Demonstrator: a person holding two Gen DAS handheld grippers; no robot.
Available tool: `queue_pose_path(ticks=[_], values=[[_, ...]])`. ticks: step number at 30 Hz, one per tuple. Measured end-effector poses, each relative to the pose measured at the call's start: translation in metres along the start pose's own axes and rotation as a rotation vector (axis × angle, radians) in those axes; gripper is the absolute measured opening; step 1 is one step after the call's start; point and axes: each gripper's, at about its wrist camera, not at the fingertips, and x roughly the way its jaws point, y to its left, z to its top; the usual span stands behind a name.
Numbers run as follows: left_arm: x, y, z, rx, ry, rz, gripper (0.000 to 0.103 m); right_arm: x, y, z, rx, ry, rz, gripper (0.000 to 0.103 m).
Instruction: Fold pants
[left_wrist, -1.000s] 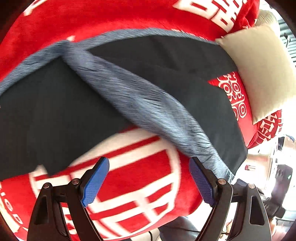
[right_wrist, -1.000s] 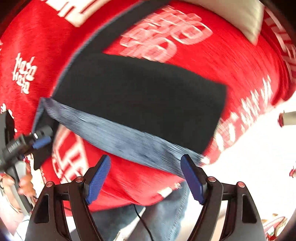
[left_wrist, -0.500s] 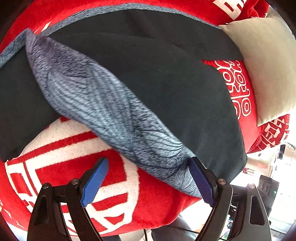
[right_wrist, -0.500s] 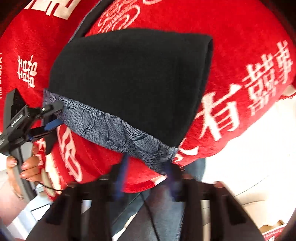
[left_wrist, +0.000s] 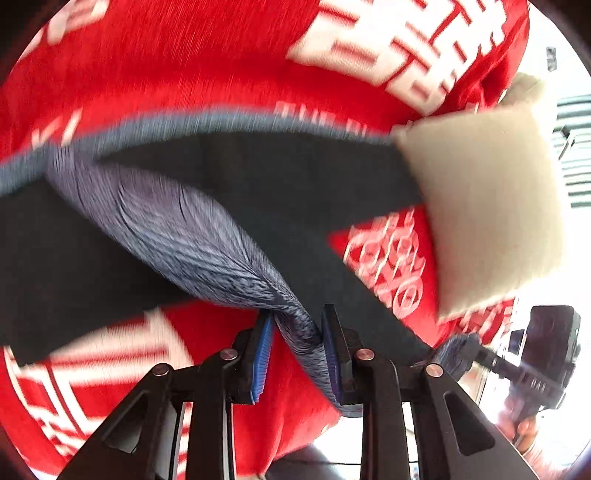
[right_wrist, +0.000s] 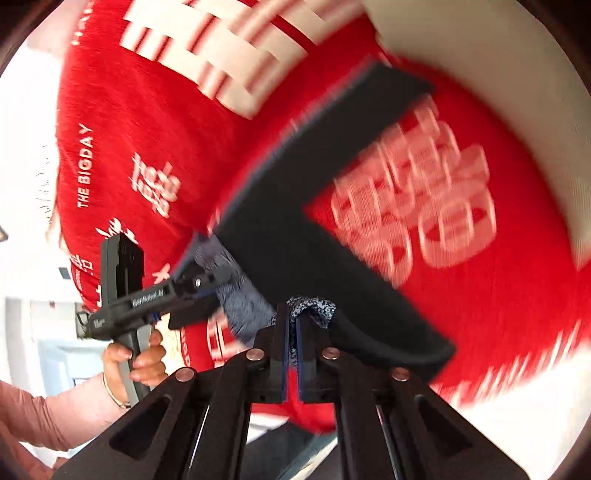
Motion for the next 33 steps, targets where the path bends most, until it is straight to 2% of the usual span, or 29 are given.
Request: queue_pose_path(ticks=[4,9,12,15,18,20,21,22,25,26,27,28,29,30,31,33], values=[[-0.014,-0.007,0.047,0.004,-0.104,0.027,0.028,-0.008,0.019,0.081,-0.116,-0.042,-0.039,0.003],[-0.044,0.004,0.086,-0.002,-0.233,0.142,0.028,0.017,0.032,0.175,-0.14,-0.089,-0.11,0.003],[-0.046,0.021,0.089,-0.021,-0.243,0.252,0.029,0.044,0.027,0.22,-0.168,-0.069,-0.212,0.003],[-0.033,0.045,0.082,-0.047,-0.185,0.354,0.029,0.082,0.02,0.247,-0.206,-0.023,-0.352,0.005],[-0.013,0.071,0.071,-0.086,-0.109,0.44,0.029,0.11,0.009,0.259,-0.22,0.026,-0.494,0.008],[-0.003,0.086,0.066,-0.122,-0.076,0.463,0.029,0.108,0.004,0.265,-0.192,0.012,-0.526,0.033],[-0.001,0.091,0.062,-0.132,-0.07,0.471,0.029,0.1,0.005,0.267,-0.18,-0.026,-0.53,0.058],[0.004,0.093,0.062,-0.141,-0.066,0.482,0.029,0.088,0.007,0.268,-0.173,-0.077,-0.504,0.059],[0.011,0.099,0.068,-0.145,-0.065,0.508,0.029,0.068,0.018,0.265,-0.175,-0.115,-0.432,0.058],[0.011,0.098,0.071,-0.145,-0.071,0.51,0.029,0.067,0.02,0.262,-0.182,-0.11,-0.423,0.056],[0.013,0.098,0.075,-0.144,-0.078,0.509,0.033,0.069,0.023,0.255,-0.196,-0.093,-0.419,0.043],[0.015,0.097,0.08,-0.143,-0.091,0.511,0.062,0.077,0.026,0.247,-0.218,-0.058,-0.42,0.034],[0.016,0.095,0.082,-0.143,-0.11,0.516,0.083,0.087,0.027,0.239,-0.24,-0.021,-0.436,0.033],[0.018,0.093,0.085,-0.132,-0.155,0.53,0.084,0.099,0.026,0.234,-0.264,0.012,-0.459,0.03],[0.023,0.092,0.087,-0.121,-0.158,0.537,0.084,0.115,0.024,0.227,-0.291,0.041,-0.5,0.029],[0.041,0.095,0.093,-0.127,-0.11,0.544,0.084,0.138,0.012,0.222,-0.302,0.067,-0.572,0.029]])
